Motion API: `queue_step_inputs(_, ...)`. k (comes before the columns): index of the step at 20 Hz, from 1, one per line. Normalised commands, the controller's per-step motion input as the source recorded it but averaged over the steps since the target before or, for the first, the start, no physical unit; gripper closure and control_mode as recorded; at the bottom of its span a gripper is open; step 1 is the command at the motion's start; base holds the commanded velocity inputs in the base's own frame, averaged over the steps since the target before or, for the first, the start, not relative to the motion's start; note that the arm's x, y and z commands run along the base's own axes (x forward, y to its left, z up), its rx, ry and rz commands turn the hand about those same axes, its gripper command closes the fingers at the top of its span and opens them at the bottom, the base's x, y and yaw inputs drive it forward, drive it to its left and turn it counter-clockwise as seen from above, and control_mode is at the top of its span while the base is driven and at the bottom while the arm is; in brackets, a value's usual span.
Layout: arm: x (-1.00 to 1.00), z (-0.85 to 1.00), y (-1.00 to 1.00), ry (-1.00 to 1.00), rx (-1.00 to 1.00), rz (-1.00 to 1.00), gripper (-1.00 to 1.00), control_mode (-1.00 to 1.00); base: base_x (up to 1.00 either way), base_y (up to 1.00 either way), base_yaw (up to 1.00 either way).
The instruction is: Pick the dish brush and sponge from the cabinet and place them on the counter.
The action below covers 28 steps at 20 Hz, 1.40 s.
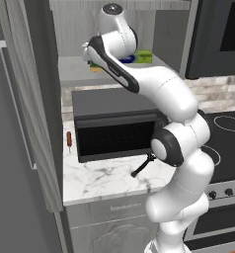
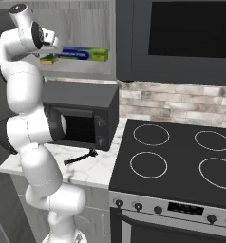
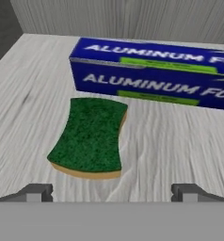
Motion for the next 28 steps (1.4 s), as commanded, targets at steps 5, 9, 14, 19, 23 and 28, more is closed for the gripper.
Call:
queue_step_inputs(5, 0.01, -0.13, 0.0, -0.08, 0.0, 0.01, -1.0, -1.0, 0.0, 0.0, 0.0)
queue_step_inputs(9, 0.0, -0.28, 0.0, -0.06, 0.0, 0.0, -1.0, -1.0, 0.0, 0.0, 0.0)
queue_step_inputs(14, 0.02, -0.23, 0.0, -0.03, 0.0, 0.0, -1.0, -1.0, 0.0, 0.0, 0.0)
queue_step_inputs(19, 0.24, -0.09, 0.02, -0.01, 0.0, 0.0, -1.0, -1.0, 0.0, 0.0, 0.0)
queue_step_inputs(23, 0.22, 0.01, 0.02, 0.0, 0.0, 0.0, -1.0, -1.0, 0.0, 0.0, 0.0)
queue_step_inputs(28, 0.15, 0.25, 0.04, 0.01, 0.0, 0.0, -1.0, -1.0, 0.0, 0.0, 0.0)
